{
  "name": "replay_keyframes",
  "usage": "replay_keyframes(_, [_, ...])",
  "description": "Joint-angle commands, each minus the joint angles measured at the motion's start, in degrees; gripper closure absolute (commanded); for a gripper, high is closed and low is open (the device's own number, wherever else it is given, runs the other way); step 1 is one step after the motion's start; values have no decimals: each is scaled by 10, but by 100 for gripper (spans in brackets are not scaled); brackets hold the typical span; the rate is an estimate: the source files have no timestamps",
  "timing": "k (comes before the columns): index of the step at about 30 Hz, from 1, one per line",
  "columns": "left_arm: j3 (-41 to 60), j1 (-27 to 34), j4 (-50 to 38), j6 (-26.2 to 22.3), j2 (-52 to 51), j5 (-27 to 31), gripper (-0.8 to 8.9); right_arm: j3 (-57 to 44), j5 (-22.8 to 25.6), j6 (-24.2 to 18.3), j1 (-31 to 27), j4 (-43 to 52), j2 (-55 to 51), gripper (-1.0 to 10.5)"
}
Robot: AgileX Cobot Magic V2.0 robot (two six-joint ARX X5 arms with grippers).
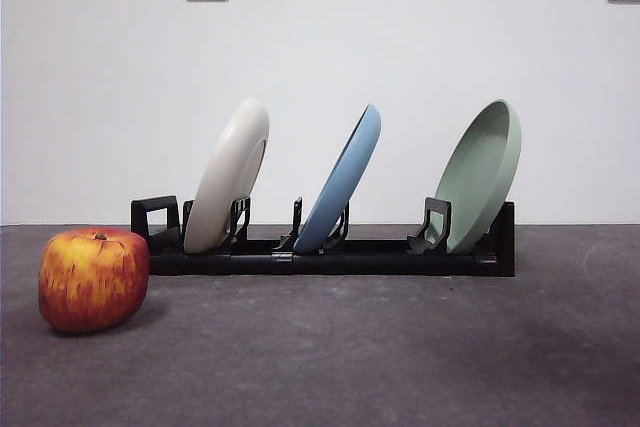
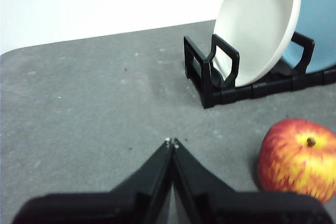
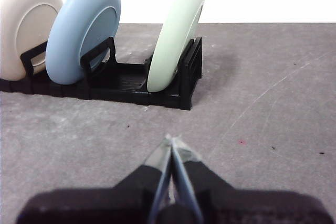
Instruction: Take the yellow plate from the plate rack,put the plate on the table,take the apple from the table,put the apple in the plate
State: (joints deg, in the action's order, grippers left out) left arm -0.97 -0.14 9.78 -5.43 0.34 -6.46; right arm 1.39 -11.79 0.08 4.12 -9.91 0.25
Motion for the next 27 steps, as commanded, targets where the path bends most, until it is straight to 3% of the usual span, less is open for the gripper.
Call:
replay_keyframes(1, [7,1,-14,67,-2,-1,817,-10,2,48,1,5,-2,948])
replay_keyframes(6, [7,1,-26,144,-2,-2,818,-9,1,197,1,15,-2,951])
replay_keyframes(10, [-4,1,-27,165,-1,-16,820,-4,1,246,1,12,1,957])
replay_keyframes(17, [-79,1,-4,205,30,-21,820,49,-2,261,1,4,50,958])
replay_keyframes(25, [-197,1,4,202,179,-32,820,159,-5,254,1,3,188,957])
replay_keyframes(27, [-230,1,7,202,231,-52,820,193,-25,238,1,-1,228,957])
